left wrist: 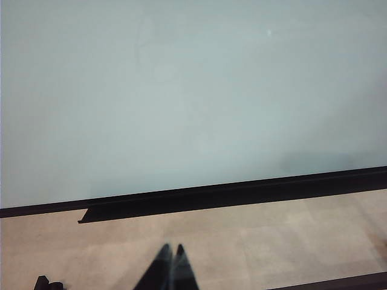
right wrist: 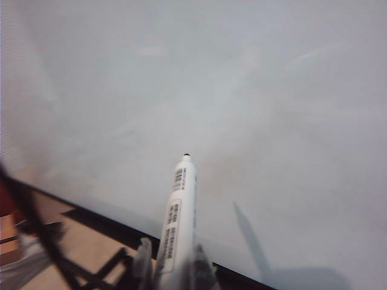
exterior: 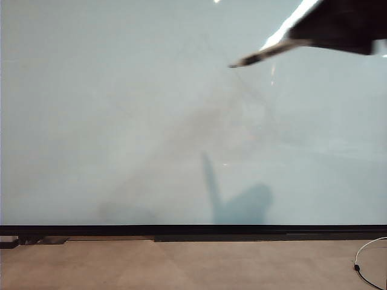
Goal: Pick up the pen on the shelf to the right of the whiteboard and draw a triangle.
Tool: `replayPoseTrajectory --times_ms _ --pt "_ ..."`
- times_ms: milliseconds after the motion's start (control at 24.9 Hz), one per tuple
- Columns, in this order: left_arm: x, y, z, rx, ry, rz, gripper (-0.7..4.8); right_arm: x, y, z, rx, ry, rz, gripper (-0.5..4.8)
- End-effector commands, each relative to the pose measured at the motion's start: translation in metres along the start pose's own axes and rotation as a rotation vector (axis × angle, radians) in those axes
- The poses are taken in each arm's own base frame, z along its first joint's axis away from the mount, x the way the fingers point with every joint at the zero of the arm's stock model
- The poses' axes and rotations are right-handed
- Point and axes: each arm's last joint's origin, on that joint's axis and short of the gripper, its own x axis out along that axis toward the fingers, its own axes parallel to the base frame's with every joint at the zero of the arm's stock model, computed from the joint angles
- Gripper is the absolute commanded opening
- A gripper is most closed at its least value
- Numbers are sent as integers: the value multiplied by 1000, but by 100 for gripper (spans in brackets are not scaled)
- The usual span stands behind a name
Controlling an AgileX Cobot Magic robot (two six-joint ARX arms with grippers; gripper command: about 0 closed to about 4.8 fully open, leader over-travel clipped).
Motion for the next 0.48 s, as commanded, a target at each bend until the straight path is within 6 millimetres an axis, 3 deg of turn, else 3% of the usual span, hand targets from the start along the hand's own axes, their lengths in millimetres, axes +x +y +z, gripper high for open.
replayPoseTrajectory --times_ms 40,241,483 --pt "0 0 2 2 -11 1 -5 27 4 14 -15 -73 15 -4" --pt "0 0 2 2 -11 1 -5 69 0 18 -41 -44 17 -4" --pt "0 0 2 2 -10 1 -5 84 4 33 -88 -159 -44 -5"
